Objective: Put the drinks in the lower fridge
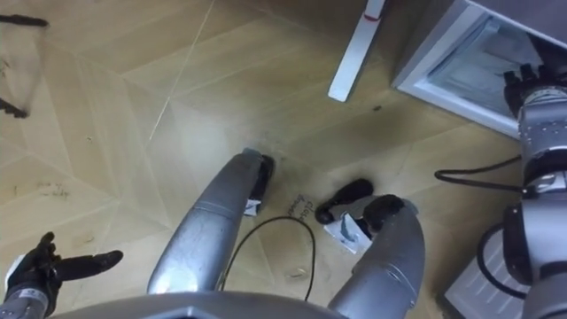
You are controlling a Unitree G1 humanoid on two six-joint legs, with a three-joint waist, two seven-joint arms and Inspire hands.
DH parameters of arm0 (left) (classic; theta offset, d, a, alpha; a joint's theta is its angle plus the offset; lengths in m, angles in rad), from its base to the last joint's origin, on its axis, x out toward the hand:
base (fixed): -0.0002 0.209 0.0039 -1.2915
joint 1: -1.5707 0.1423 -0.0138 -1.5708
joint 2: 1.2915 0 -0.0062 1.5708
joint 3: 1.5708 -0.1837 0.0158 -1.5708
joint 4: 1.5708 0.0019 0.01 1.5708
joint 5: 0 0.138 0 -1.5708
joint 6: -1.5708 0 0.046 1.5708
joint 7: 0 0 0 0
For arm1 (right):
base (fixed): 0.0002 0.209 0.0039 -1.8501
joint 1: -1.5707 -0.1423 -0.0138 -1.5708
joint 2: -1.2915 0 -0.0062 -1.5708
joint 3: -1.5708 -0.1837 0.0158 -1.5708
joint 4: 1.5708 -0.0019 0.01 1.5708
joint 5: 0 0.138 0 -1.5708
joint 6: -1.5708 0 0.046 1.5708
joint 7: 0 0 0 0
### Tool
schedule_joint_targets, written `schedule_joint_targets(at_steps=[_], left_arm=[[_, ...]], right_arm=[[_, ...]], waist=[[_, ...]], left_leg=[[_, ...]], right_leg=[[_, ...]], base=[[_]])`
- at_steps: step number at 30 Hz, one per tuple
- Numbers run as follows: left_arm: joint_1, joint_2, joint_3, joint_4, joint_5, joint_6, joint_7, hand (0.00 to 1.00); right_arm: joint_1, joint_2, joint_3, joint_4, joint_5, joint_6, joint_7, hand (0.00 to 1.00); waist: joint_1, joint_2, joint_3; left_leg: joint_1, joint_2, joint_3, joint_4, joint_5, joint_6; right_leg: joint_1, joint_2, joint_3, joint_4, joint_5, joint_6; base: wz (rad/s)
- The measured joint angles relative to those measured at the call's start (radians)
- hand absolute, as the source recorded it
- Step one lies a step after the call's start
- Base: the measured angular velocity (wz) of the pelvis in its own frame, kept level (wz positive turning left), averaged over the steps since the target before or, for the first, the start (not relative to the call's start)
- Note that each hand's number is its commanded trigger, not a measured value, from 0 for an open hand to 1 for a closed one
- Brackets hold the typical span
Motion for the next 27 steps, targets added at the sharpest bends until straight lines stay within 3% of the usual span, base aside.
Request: schedule_joint_targets(at_steps=[5, 8, 9, 12, 14, 16, 19, 21, 23, 25, 27], left_arm=[[-0.006, -0.006, -0.001, 0.051, 0.039, -0.001, -0.023, 0.00], [-0.021, -0.013, -0.002, 0.076, 0.045, 0.001, -0.044, 0.00], [-0.032, -0.015, -0.002, 0.082, 0.045, 0.001, -0.049, 0.00], [-0.087, -0.040, 0.000, 0.157, 0.062, 0.000, -0.060, 0.00], [-0.118, -0.064, 0.011, 0.199, 0.067, -0.001, -0.060, 0.00], [-0.123, -0.080, 0.028, 0.210, 0.068, -0.010, -0.060, 0.00], [-0.146, -0.100, 0.037, 0.270, 0.066, -0.016, -0.057, 0.00], [-0.146, -0.111, 0.050, 0.291, 0.062, -0.017, -0.055, 0.00], [-0.144, -0.122, 0.065, 0.307, 0.064, -0.022, -0.044, 0.00], [-0.109, -0.128, 0.099, 0.305, 0.070, -0.025, -0.030, 0.00], [-0.080, -0.138, 0.153, 0.297, 0.071, -0.026, -0.028, 0.00]], right_arm=[[0.009, -0.001, 0.033, 0.084, -0.189, 0.021, 0.090, 0.00], [0.083, 0.000, 0.097, 0.107, -0.310, 0.020, 0.185, 0.00], [0.112, 0.000, 0.129, 0.107, -0.347, 0.020, 0.206, 0.00], [0.187, 0.016, 0.181, 0.108, -0.428, 0.018, 0.251, 0.00], [0.253, 0.057, 0.184, 0.107, -0.499, 0.019, 0.276, 0.00], [0.323, 0.097, 0.184, 0.107, -0.530, 0.020, 0.294, 0.00], [0.425, 0.161, 0.184, 0.114, -0.565, 0.036, 0.313, 0.00], [0.477, 0.177, 0.183, 0.109, -0.583, 0.055, 0.323, 0.00], [0.526, 0.179, 0.156, 0.114, -0.575, 0.063, 0.322, 0.00], [0.585, 0.182, 0.063, 0.106, -0.560, 0.078, 0.303, 0.00], [0.620, 0.181, -0.031, 0.083, -0.560, 0.084, 0.272, 0.00]], waist=[[0.010, 0.021, 0.0066], [0.010, 0.029, 0.0038], [0.010, 0.030, 0.0034], [0.009, 0.029, -0.0002], [0.004, 0.013, -0.0149], [-0.004, 0.002, -0.0228], [-0.047, -0.019, -0.0339], [-0.075, -0.033, -0.0431], [-0.086, -0.044, -0.0472], [-0.120, -0.064, -0.0594], [-0.146, -0.078, -0.0604]], left_leg=[[0.064, 0.000, -0.020, -0.040, 0.012, 0.011], [0.132, 0.000, -0.019, -0.095, 0.042, 0.019], [0.159, 0.003, -0.019, -0.112, 0.044, 0.019], [0.238, 0.007, -0.018, -0.179, 0.058, 0.022], [0.300, 0.010, -0.014, -0.247, 0.069, 0.026], [0.354, 0.022, -0.008, -0.283, 0.071, 0.031], [0.460, 0.023, 0.003, -0.365, 0.076, 0.039], [0.535, 0.024, 0.017, -0.418, 0.080, 0.045], [0.616, 0.031, 0.036, -0.470, 0.081, 0.047], [0.728, 0.038, 0.055, -0.547, 0.084, 0.051], [0.800, 0.045, 0.073, -0.583, 0.084, 0.051]], right_leg=[[0.078, 0.041, -0.011, -0.069, 0.028, 0.014], [0.147, 0.068, -0.010, -0.129, 0.067, -0.002], [0.174, 0.085, -0.002, -0.154, 0.083, -0.019], [0.248, 0.110, -0.003, -0.225, 0.101, -0.003], [0.303, 0.134, -0.003, -0.296, 0.129, 0.001], [0.356, 0.157, -0.004, -0.344, 0.140, 0.014], [0.453, 0.176, -0.003, -0.415, 0.153, 0.039], [0.516, 0.189, 0.003, -0.464, 0.162, 0.054], [0.586, 0.208, 0.016, -0.516, 0.174, 0.069], [0.679, 0.232, 0.031, -0.585, 0.189, 0.085], [0.736, 0.246, 0.043, -0.617, 0.192, 0.092]], base=[[-0.02], [0.14], [0.10], [-0.03], [-0.13], [-0.11], [-0.04], [-0.15], [-0.24], [-0.28], [-0.28]])
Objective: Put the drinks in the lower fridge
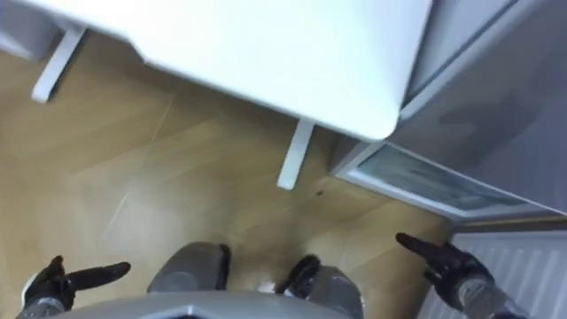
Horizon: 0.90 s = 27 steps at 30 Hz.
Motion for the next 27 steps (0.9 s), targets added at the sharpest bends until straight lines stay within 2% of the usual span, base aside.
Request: schedule_joint_targets(at_steps=[1, 4, 6, 9, 11, 14, 16, 18, 22, 27], left_arm=[[0.017, -0.012, 0.041, -0.002, -0.001, 0.000, 0.006, 0.00], [0.037, -0.022, 0.091, -0.003, 0.014, 0.006, 0.022, 0.00], [0.043, -0.023, 0.095, -0.003, 0.033, 0.010, 0.034, 0.00], [0.051, -0.026, 0.098, -0.011, 0.041, 0.015, 0.058, 0.00], [0.057, -0.037, 0.140, -0.010, 0.040, 0.018, 0.070, 0.00], [0.064, -0.052, 0.200, -0.010, 0.049, 0.020, 0.080, 0.00], [0.066, -0.053, 0.232, -0.012, 0.077, 0.022, 0.081, 0.00], [0.059, -0.053, 0.250, -0.012, 0.094, 0.031, 0.085, 0.00], [0.042, -0.054, 0.249, -0.026, 0.112, 0.066, 0.087, 0.00], [0.033, -0.049, 0.249, -0.055, 0.196, 0.063, 0.087, 0.00]], right_arm=[[0.025, 0.000, -0.053, -0.022, 0.000, 0.000, -0.027, 0.00], [0.059, -0.001, -0.135, -0.056, -0.045, 0.001, -0.087, 0.00], [0.076, -0.003, -0.191, -0.116, -0.141, 0.011, -0.137, 0.00], [0.085, -0.011, -0.238, -0.221, -0.268, 0.015, -0.219, 0.00], [0.087, -0.030, -0.283, -0.344, -0.376, 0.036, -0.289, 0.00], [0.093, -0.070, -0.355, -0.495, -0.482, 0.033, -0.398, 0.00], [0.093, -0.078, -0.396, -0.587, -0.545, 0.028, -0.459, 0.00], [0.093, -0.085, -0.417, -0.638, -0.598, 0.011, -0.514, 0.00], [0.093, -0.098, -0.435, -0.666, -0.627, -0.001, -0.606, 0.00], [0.089, -0.115, -0.447, -0.582, -0.651, -0.004, -0.629, 0.00]], waist=[[-0.013, -0.003, 0.0006], [-0.048, -0.023, 0.0011], [-0.069, -0.031, 0.0003], [-0.111, -0.033, -0.0002], [-0.126, -0.037, 0.0000], [-0.157, -0.033, 0.0008], [-0.175, -0.035, -0.0033], [-0.186, -0.037, -0.0036], [-0.203, -0.035, -0.0032], [-0.216, -0.032, -0.0039]], left_leg=[[0.049, 0.003, 0.012, -0.032, 0.000, 0.000], [0.131, 0.010, 0.032, -0.076, 0.000, -0.001], [0.160, 0.012, 0.048, -0.095, 0.000, -0.001], [0.200, 0.014, 0.062, -0.114, -0.001, -0.001], [0.254, 0.016, 0.105, -0.152, 0.000, -0.001], [0.296, 0.015, 0.126, -0.178, 0.000, -0.001], [0.301, 0.017, 0.134, -0.182, 0.002, -0.002], [0.300, 0.021, 0.138, -0.182, 0.002, -0.003], [0.297, 0.032, 0.148, -0.183, 0.002, -0.005], [0.301, 0.031, 0.153, -0.185, 0.002, -0.004]], right_leg=[[0.037, 0.011, 0.009, -0.025, 0.005, 0.006], [0.100, 0.028, 0.025, -0.056, 0.007, 0.013], [0.111, 0.035, 0.048, -0.061, 0.008, 0.015], [0.135, 0.047, 0.077, -0.074, 0.012, 0.020], [0.146, 0.055, 0.123, -0.073, 0.012, 0.020], [0.166, 0.060, 0.151, -0.074, 0.013, 0.021], [0.166, 0.065, 0.163, -0.076, 0.013, 0.022], [0.165, 0.073, 0.172, -0.084, 0.015, 0.021], [0.173, 0.090, 0.183, -0.123, 0.033, 0.021], [0.174, 0.090, 0.188, -0.125, 0.034, 0.022]], base=[[-0.25], [-0.21], [-0.23], [-0.26], [-0.49], [-0.26], [-0.14], [-0.09], [-0.07], [-0.01]])
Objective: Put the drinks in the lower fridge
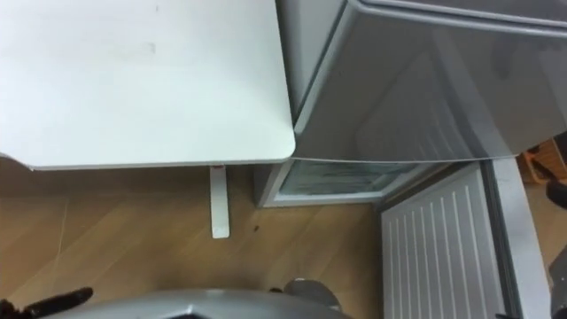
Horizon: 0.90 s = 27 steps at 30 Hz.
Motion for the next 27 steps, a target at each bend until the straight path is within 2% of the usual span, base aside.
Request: schedule_joint_targets(at_steps=[3, 8, 10, 13, 18, 22, 27], left_arm=[[-0.001, -0.001, 0.002, 0.000, 0.035, 0.001, -0.015, 0.00], [0.005, 0.000, 0.020, 0.004, 0.042, 0.003, -0.043, 0.00], [0.015, 0.000, 0.030, 0.005, 0.043, 0.018, -0.069, 0.00], [0.013, 0.000, 0.041, 0.006, 0.044, 0.022, -0.085, 0.00], [0.019, 0.000, 0.044, 0.006, 0.042, 0.026, -0.098, 0.00], [0.030, 0.000, 0.054, 0.006, 0.044, 0.032, -0.098, 0.00], [0.036, 0.000, 0.062, 0.008, 0.043, 0.043, -0.102, 0.00]], right_arm=[[-0.009, -0.011, 0.000, 0.057, 0.005, 0.002, 0.013, 0.00], [-0.025, -0.054, 0.000, 0.193, 0.007, 0.003, 0.067, 0.00], [-0.043, -0.070, 0.000, 0.269, 0.022, 0.003, 0.095, 0.00], [-0.080, -0.086, 0.000, 0.398, 0.051, 0.005, 0.138, 0.00], [-0.084, -0.095, -0.004, 0.497, 0.095, 0.032, 0.207, 0.00], [-0.083, -0.108, -0.006, 0.531, 0.133, 0.043, 0.250, 0.00], [-0.069, -0.108, -0.007, 0.563, 0.219, 0.070, 0.290, 0.00]], waist=[[-0.010, -0.001, -0.0002], [-0.003, 0.003, -0.0015], [0.002, 0.009, -0.0007], [0.007, 0.018, -0.0008], [0.017, 0.039, -0.0068], [0.015, 0.055, -0.0012], [0.019, 0.048, -0.0011]], left_leg=[[0.001, 0.000, 0.006, -0.002, 0.000, 0.000], [-0.001, 0.002, 0.010, -0.005, -0.001, 0.000], [-0.002, 0.006, 0.012, -0.004, -0.001, -0.001], [-0.002, 0.008, 0.012, -0.005, -0.002, -0.003], [0.001, 0.011, 0.011, -0.012, 0.000, -0.006], [0.006, 0.011, 0.007, -0.012, 0.001, -0.008], [0.021, 0.011, 0.002, -0.015, 0.002, -0.008]], right_leg=[[-0.004, 0.001, 0.007, 0.000, 0.000, 0.000], [-0.008, 0.009, 0.016, -0.008, 0.003, 0.000], [-0.007, 0.014, 0.020, -0.017, 0.009, -0.002], [-0.008, 0.017, 0.021, -0.018, 0.010, -0.003], [-0.007, 0.021, 0.015, -0.018, 0.011, -0.004], [0.000, 0.021, 0.012, -0.020, 0.011, -0.004], [0.022, 0.025, 0.015, -0.033, 0.011, -0.005]], base=[[-0.07], [-0.04], [-0.06], [0.00], [0.00], [0.01], [0.02]])
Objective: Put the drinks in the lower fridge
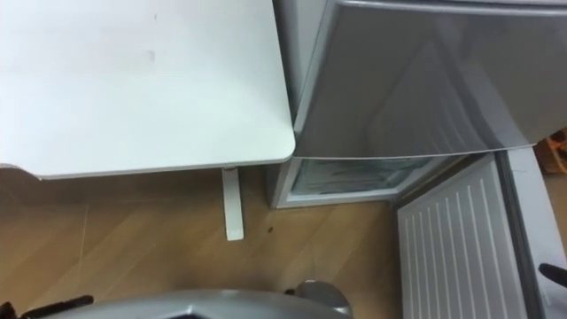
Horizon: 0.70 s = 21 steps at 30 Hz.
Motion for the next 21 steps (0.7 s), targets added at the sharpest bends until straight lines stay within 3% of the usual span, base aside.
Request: schedule_joint_targets(at_steps=[6, 10, 11, 14, 21], left_arm=[[0.014, -0.006, -0.002, 0.000, 0.000, 0.000, 0.000, 0.00], [0.013, -0.009, -0.004, 0.001, 0.001, 0.000, -0.016, 0.00], [0.012, -0.013, -0.005, 0.001, 0.001, 0.000, -0.017, 0.00], [0.013, -0.029, -0.005, 0.016, 0.000, 0.001, -0.018, 0.00], [0.004, -0.040, -0.011, 0.044, -0.005, 0.000, -0.019, 0.00]], right_arm=[[0.015, 0.004, 0.000, 0.012, 0.062, 0.000, 0.042, 0.00], [0.053, 0.045, 0.000, 0.014, 0.180, -0.002, 0.096, 0.00], [0.065, 0.069, 0.000, 0.012, 0.222, -0.018, 0.101, 0.00], [0.101, 0.082, -0.001, 0.007, 0.303, -0.047, 0.118, 0.00], [0.146, 0.151, 0.012, -0.043, 0.320, -0.140, 0.150, 0.00]], waist=[[0.004, -0.006, 0.0029], [0.015, -0.003, 0.0007], [0.022, -0.003, 0.0008], [0.030, -0.002, 0.0011], [0.043, 0.000, 0.0028]], left_leg=[[0.012, 0.004, -0.004, -0.007, 0.000, -0.001], [0.012, 0.007, -0.004, -0.014, 0.000, -0.002], [0.012, 0.007, -0.004, -0.016, 0.001, -0.003], [0.013, 0.008, -0.005, -0.020, 0.001, -0.003], [0.035, 0.020, 0.010, -0.038, -0.001, -0.007]], right_leg=[[0.016, 0.008, 0.001, -0.016, 0.003, -0.002], [0.017, 0.012, -0.002, -0.023, 0.005, -0.003], [0.019, 0.013, -0.002, -0.029, 0.006, -0.002], [0.026, 0.017, -0.001, -0.045, 0.012, 0.000], [0.041, 0.038, 0.027, -0.078, 0.032, -0.002]], base=[[0.00], [0.00], [0.00], [0.00], [-0.10]])
